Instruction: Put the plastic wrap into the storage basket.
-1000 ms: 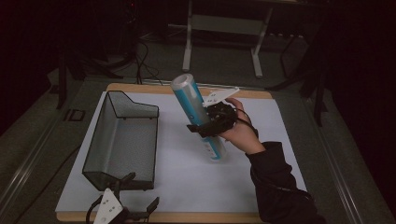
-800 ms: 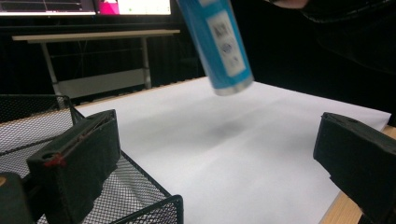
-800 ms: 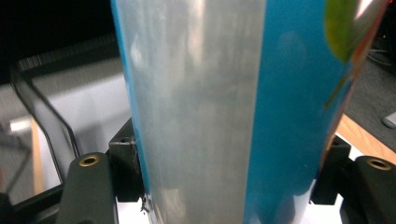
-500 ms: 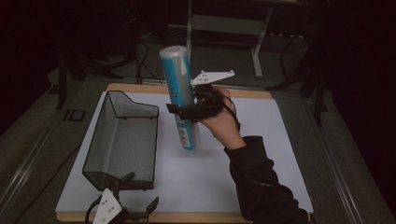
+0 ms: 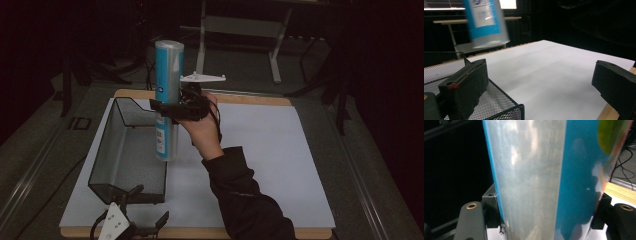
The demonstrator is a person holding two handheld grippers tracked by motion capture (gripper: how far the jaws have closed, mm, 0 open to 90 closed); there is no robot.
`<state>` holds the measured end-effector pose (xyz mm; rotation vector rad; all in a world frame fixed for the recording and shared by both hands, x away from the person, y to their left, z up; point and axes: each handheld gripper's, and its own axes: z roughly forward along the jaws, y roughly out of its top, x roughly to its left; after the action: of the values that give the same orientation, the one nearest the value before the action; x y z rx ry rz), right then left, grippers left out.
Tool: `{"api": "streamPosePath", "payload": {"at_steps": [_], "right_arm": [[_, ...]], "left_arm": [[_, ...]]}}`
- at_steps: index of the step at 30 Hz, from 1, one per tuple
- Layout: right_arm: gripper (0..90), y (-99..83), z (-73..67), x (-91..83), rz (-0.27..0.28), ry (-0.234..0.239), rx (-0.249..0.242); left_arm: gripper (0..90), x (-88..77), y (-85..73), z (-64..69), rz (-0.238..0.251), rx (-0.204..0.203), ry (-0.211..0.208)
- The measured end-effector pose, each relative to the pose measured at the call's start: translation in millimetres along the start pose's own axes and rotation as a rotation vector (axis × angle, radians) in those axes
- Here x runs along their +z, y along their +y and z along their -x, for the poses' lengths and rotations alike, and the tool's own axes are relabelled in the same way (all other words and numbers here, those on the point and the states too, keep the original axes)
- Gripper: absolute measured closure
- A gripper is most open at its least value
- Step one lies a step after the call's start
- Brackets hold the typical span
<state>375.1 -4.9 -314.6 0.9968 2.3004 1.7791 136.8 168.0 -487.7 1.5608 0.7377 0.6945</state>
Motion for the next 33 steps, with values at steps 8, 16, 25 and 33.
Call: {"api": "streamPosePath", "payload": {"at_steps": [8,16,25,33], "right_arm": [[31.5,-16.4,1.6,23.3,-0.032,0.040,0.075],[31.5,-35.9,7.7,41.0,-0.068,0.050,0.149],[31.5,-69.8,19.3,68.5,-0.214,0.023,0.302],[31.5,-85.9,20.7,79.2,-0.335,-0.038,0.357]], "left_arm": [[1.2,-1.3,0.2,0.6,-0.001,0.008,-0.009],[1.2,-0.4,0.0,1.7,-0.005,0.017,-0.009],[1.1,-0.5,-0.4,1.4,-0.001,0.013,-0.007],[1.1,-0.4,-0.4,1.3,0.001,0.012,-0.008]]}}
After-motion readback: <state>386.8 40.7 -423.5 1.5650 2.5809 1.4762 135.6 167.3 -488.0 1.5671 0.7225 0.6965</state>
